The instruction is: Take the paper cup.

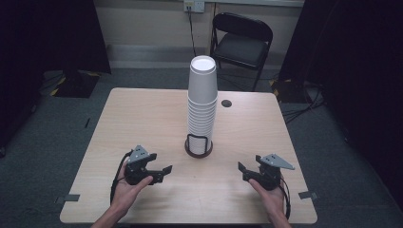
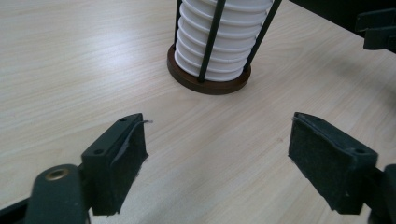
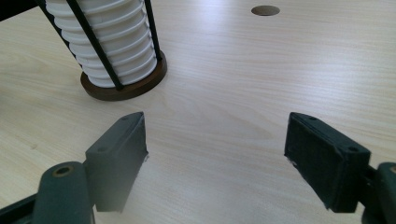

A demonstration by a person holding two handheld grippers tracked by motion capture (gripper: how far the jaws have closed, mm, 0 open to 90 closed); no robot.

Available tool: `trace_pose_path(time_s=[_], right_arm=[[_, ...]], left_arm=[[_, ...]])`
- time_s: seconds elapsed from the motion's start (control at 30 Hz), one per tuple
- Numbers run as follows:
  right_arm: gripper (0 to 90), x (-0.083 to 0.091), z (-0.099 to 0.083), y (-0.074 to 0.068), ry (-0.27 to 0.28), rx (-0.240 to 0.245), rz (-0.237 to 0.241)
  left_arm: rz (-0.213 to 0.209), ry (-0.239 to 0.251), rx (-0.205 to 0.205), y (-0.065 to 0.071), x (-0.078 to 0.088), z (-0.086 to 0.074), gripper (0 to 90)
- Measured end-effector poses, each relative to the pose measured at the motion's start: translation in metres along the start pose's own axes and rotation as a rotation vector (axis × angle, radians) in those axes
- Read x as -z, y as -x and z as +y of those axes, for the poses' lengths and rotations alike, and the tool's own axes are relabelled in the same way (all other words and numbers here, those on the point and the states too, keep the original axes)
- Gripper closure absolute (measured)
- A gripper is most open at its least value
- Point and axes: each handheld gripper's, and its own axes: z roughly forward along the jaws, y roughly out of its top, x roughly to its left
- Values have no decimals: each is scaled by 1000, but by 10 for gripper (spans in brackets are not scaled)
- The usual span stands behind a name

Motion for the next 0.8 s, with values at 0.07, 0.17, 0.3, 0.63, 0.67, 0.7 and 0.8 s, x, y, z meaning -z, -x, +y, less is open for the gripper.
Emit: trace_pose_path(time_s=[0.07, 0.17, 0.3, 0.63, 0.67, 0.7, 0.8], right_arm=[[207, 1, 1, 1, -11, 3, 3], [207, 1, 2, 2, -10, -5, 7], [206, 0, 4, 0, -24, -2, 26], [199, 8, 15, -10, 27, 30, 49], [199, 9, 17, -11, 29, 32, 48], [200, 11, 22, -12, 36, 34, 61], [200, 13, 29, -14, 44, 22, 97]], left_arm=[[5, 4, -8, -1, 2, 0, 213], [-8, 0, -5, -2, 2, -1, 212], [-34, -9, -17, 1, 3, -2, 210], [-41, -14, -16, 3, 4, -3, 167], [-35, -11, -18, 3, 5, -3, 167], [-33, -9, -26, 4, 5, -3, 160], [-40, -17, -40, 5, 5, -2, 163]])
